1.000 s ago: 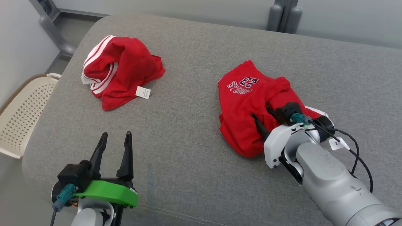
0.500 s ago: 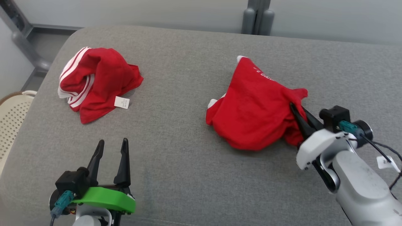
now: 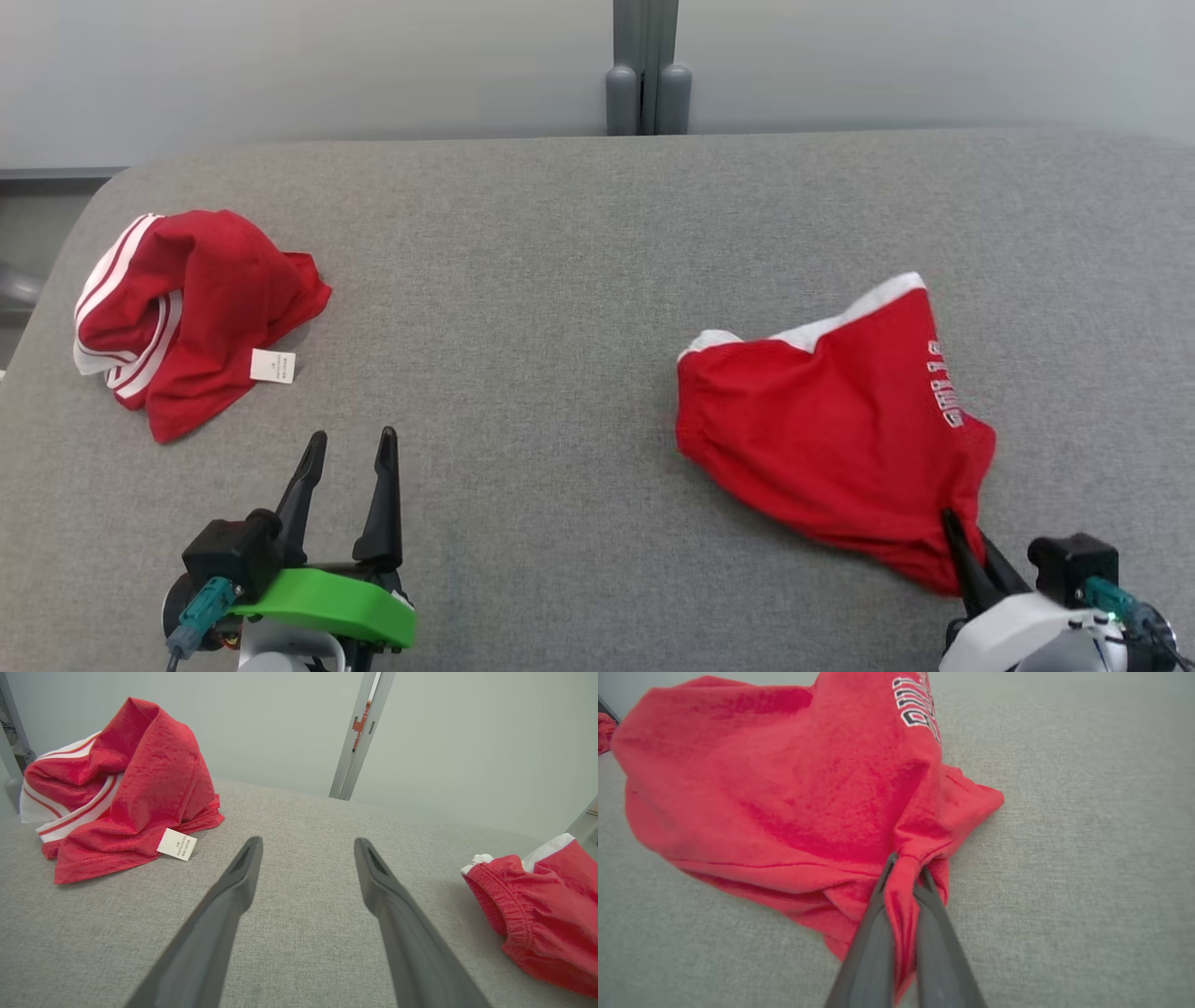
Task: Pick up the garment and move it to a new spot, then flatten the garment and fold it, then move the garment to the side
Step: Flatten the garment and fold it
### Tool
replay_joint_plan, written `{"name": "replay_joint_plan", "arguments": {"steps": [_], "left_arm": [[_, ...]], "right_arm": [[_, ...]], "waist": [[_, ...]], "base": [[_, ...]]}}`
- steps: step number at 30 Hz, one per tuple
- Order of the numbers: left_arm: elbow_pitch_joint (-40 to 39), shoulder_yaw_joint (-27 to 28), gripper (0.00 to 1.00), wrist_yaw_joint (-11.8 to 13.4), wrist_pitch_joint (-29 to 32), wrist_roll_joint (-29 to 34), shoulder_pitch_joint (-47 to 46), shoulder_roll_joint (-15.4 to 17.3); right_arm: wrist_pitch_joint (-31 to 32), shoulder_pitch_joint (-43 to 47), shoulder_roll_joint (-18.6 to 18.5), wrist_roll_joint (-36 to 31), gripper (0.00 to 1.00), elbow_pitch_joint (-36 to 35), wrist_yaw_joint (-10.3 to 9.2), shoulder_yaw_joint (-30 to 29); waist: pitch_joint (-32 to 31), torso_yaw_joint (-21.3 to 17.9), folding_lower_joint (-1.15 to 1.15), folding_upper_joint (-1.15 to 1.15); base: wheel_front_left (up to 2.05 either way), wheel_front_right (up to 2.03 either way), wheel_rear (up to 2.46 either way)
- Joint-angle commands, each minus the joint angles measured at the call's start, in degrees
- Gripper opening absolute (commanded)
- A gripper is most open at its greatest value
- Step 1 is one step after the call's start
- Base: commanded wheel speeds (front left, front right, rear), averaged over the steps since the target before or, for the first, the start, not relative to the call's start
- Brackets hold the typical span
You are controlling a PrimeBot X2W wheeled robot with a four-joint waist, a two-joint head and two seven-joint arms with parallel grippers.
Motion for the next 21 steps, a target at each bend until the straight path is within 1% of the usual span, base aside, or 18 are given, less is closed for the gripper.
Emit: {"name": "replay_joint_plan", "arguments": {"steps": [1,2,3,7,12,16,21], "left_arm": [[0.0,0.1,1.0,0.1,0.0,0.1,0.9,0.2],[0.0,0.0,1.0,0.1,0.0,0.0,1.0,0.3],[0.0,0.1,1.0,0.1,0.0,-0.1,1.0,0.5],[-0.3,0.4,1.0,0.1,0.0,0.0,1.2,1.0],[-0.3,0.3,1.0,0.1,0.0,0.2,0.3,1.4],[-0.5,-0.6,1.0,0.1,0.0,0.4,-1.7,1.5],[0.6,-5.6,1.0,0.1,0.0,0.5,-7.7,2.4]], "right_arm": [[-0.2,1.2,0.7,-0.8,0.02,-0.5,-0.07,-0.8],[-0.2,1.8,1.4,-1.4,0.98,-1.3,-0.07,-1.5],[-0.2,2.2,2.0,-1.9,1.0,-1.9,-0.07,-2.2],[-0.2,2.2,3.3,-4.5,1.0,-7.4,-0.07,-7.1],[-0.2,1.0,4.1,-7.3,1.0,-14.8,-0.07,-9.9],[-0.2,0.6,5.5,-8.6,1.0,-19.1,-0.07,-8.8],[-0.2,-0.9,6.6,-8.7,1.0,-20.8,-0.07,-5.8]], "waist": [[-0.6,-0.8,0.0,0.0],[-0.7,-1.0,0.0,0.0],[-0.8,-1.2,0.0,0.0],[-1.0,-2.4,0.0,0.0],[-1.0,-3.0,0.0,0.0],[-0.3,-3.9,0.0,0.0],[1.3,-5.7,0.0,0.0]], "base": [[0.0,0.0,0.0],[0.0,0.0,0.0],[0.0,0.0,0.0],[0.0,0.0,0.0],[0.0,0.0,0.0],[0.0,0.0,0.0],[0.0,0.0,0.0]]}}
